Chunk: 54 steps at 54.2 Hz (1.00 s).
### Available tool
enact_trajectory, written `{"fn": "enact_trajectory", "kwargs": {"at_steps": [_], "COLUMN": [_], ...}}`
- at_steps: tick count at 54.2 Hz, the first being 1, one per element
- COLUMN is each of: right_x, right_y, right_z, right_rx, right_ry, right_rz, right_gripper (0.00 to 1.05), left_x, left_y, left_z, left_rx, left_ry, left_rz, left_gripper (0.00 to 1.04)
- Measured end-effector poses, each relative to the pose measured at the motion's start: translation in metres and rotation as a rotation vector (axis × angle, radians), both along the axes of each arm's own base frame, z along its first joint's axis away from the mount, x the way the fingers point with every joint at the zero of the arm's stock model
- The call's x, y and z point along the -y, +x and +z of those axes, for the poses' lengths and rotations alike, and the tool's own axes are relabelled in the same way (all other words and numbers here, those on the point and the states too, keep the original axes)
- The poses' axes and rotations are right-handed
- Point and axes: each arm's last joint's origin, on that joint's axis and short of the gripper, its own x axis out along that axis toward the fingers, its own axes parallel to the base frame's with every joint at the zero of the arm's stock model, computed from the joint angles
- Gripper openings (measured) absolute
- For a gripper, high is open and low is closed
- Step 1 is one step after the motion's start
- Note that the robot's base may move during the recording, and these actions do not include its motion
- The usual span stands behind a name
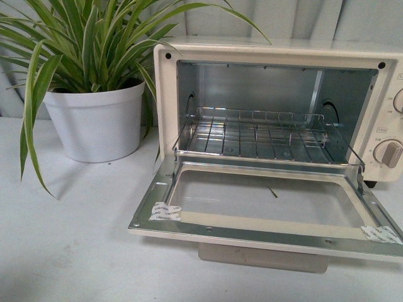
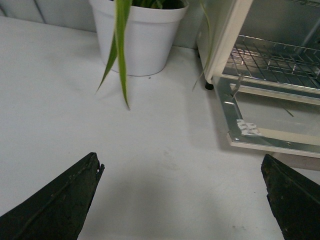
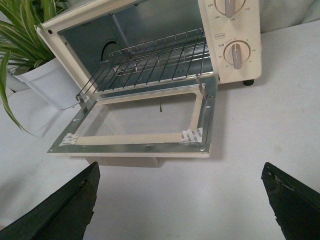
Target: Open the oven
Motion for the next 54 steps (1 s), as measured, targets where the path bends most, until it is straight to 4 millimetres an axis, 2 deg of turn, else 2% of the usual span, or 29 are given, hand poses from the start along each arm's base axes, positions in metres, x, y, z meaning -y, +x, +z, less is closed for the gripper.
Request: {"fn": "enact_trajectory", "kwargs": {"at_steps": [11, 13, 17, 20, 30, 35, 40, 42, 54], "right_x": [0.003, 0.003, 0.007, 0.009, 0.009, 0.009, 0.009, 0.009, 0.009], "right_y": [0.000, 0.000, 0.001, 0.000, 0.000, -0.001, 0.000, 0.000, 0.000], "right_z": [-0.007, -0.007, -0.010, -0.010, -0.014, -0.018, -0.025, -0.025, -0.025], "right_rx": [0.016, 0.017, 0.155, 0.187, 0.204, 0.216, 0.210, 0.210, 0.212], "right_ry": [-0.011, -0.011, -0.150, -0.217, -0.300, -0.311, -0.317, -0.319, -0.321], "right_rz": [-0.032, -0.033, -0.184, -0.235, -0.233, -0.234, -0.231, -0.232, -0.232], "right_gripper": [0.95, 0.95, 0.82, 0.73, 0.43, 0.22, 0.06, 0.01, 0.01], "left_x": [-0.007, -0.007, -0.012, -0.016, -0.026, -0.031, -0.033, -0.035, -0.045], "left_y": [-0.005, -0.007, -0.011, -0.013, -0.013, -0.013, -0.013, -0.014, -0.014], "left_z": [-0.002, -0.002, -0.006, -0.006, -0.009, -0.017, -0.017, -0.017, -0.017], "left_rx": [0.022, 0.057, 0.118, 0.142, 0.148, 0.154, 0.158, 0.162, 0.159], "left_ry": [-0.037, -0.026, 0.028, 0.049, 0.089, 0.094, 0.095, 0.098, 0.105], "left_rz": [0.040, 0.055, 0.063, 0.065, 0.068, 0.074, 0.077, 0.069, 0.083], "left_gripper": [0.98, 0.94, 0.80, 0.71, 0.39, 0.17, 0.04, 0.04, 0.04]}}
